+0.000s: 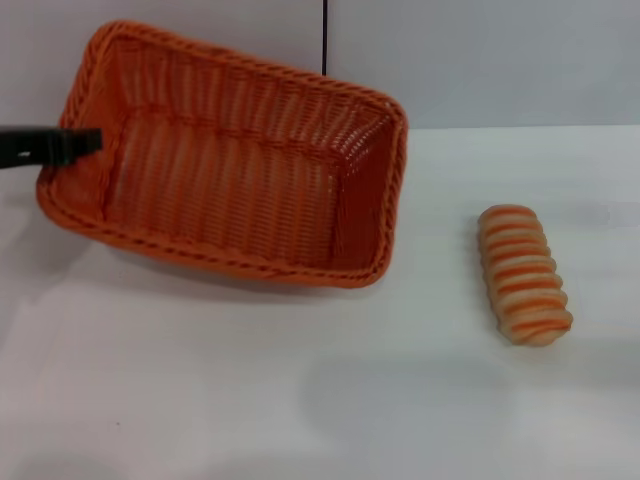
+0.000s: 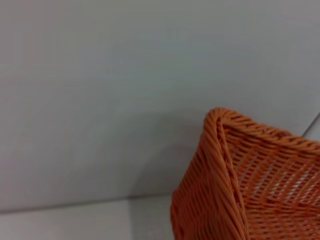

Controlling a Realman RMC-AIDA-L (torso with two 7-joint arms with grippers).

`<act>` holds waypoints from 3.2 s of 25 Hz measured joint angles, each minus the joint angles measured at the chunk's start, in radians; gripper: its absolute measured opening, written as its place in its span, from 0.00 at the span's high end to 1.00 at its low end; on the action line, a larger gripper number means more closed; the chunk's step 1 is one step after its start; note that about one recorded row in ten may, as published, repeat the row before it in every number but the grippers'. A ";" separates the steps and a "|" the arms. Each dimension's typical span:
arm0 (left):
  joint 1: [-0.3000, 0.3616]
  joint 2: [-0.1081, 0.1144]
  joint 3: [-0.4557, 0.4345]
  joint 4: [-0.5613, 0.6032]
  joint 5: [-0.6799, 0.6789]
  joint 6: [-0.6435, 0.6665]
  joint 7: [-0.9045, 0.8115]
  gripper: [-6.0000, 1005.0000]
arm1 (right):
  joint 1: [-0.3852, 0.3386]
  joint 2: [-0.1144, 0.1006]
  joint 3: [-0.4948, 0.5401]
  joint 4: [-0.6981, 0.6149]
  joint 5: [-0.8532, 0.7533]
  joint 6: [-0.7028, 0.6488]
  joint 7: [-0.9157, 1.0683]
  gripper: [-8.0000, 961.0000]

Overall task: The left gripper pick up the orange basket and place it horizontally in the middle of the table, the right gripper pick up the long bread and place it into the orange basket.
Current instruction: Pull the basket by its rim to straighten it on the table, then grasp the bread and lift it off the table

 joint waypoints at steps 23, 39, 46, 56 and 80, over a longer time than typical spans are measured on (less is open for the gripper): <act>0.324 -0.003 0.368 0.185 0.125 -0.142 -0.204 0.82 | 0.014 0.003 -0.005 -0.039 -0.005 0.058 0.003 0.36; 0.297 0.001 0.423 0.183 0.097 -0.125 -0.191 0.81 | -0.001 0.005 -0.006 -0.040 -0.028 0.039 0.008 0.36; 0.284 0.003 0.356 0.166 -0.024 -0.136 -0.105 0.70 | -0.006 0.004 -0.006 -0.045 -0.030 0.038 0.009 0.36; 0.234 0.002 0.111 -0.051 -0.420 -0.182 0.290 0.41 | -0.093 -0.023 0.006 -0.205 -0.300 0.066 0.228 0.36; -0.020 0.000 -0.321 -1.334 -1.406 0.409 1.949 0.19 | 0.023 -0.122 0.279 -0.793 -1.583 0.025 1.608 0.36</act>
